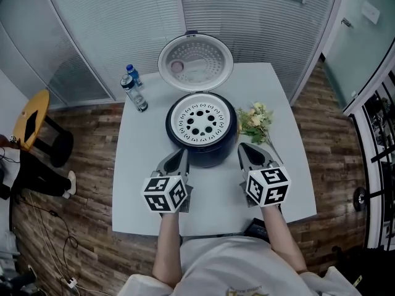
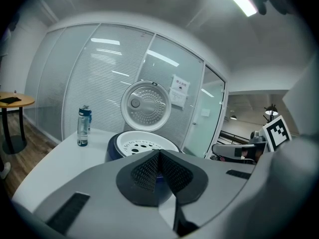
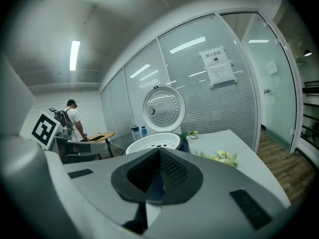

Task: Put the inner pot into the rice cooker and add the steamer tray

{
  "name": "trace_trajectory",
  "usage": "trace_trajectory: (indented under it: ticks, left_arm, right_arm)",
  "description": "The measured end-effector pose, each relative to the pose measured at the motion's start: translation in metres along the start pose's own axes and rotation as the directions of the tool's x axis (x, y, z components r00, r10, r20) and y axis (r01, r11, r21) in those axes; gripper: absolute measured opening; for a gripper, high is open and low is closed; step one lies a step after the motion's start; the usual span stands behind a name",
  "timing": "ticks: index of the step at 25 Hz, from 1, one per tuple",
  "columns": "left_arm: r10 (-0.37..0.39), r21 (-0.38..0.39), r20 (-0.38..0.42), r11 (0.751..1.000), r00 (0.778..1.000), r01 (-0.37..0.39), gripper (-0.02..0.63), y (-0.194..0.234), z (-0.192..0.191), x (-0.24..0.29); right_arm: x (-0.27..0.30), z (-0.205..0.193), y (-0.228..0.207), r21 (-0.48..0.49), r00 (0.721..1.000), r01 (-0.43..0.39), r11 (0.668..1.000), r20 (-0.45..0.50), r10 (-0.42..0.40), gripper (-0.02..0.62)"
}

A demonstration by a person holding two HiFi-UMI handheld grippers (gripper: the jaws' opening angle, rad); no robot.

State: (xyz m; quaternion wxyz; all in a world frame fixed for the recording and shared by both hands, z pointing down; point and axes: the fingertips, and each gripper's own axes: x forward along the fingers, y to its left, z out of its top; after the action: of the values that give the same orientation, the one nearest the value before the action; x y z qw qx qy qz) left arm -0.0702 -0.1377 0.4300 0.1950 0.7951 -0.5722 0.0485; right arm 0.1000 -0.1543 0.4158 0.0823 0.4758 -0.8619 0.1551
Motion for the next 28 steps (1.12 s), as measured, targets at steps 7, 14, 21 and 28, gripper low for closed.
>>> trace_trajectory:
  ticks: [7, 14, 21, 28]
  left_arm:
    - [-0.008, -0.001, -0.003, 1.0, 1.0, 0.008, 0.009, -0.0011, -0.0004, -0.001]
    - [-0.008, -0.006, -0.003, 1.0, 1.0, 0.008, 0.009, -0.0018, -0.0009, -0.003]
    - [-0.01, -0.016, -0.004, 1.0, 1.0, 0.01, 0.009, -0.0023, -0.0028, -0.0046]
    - [-0.018, -0.027, -0.002, 0.999, 1.0, 0.017, 0.009, -0.0016, -0.0013, -0.0032]
  right_arm:
    - [-0.0002, 0.0006, 0.0039, -0.014, 1.0, -0.019, 1.0, -0.005, 0.019, 0.017]
    - [-0.0029, -0.0008, 0.004, -0.021, 1.0, -0.016, 1.0, -0.009, 0.016, 0.015]
    - [-0.0052, 0.0006, 0.0031, -0.018, 1.0, -0.015, 1.0, -0.001, 0.015, 0.015]
    - [-0.0047, 0.0018, 0.0004, -0.017, 1.0, -0.009, 1.0, 0.001, 0.009, 0.015]
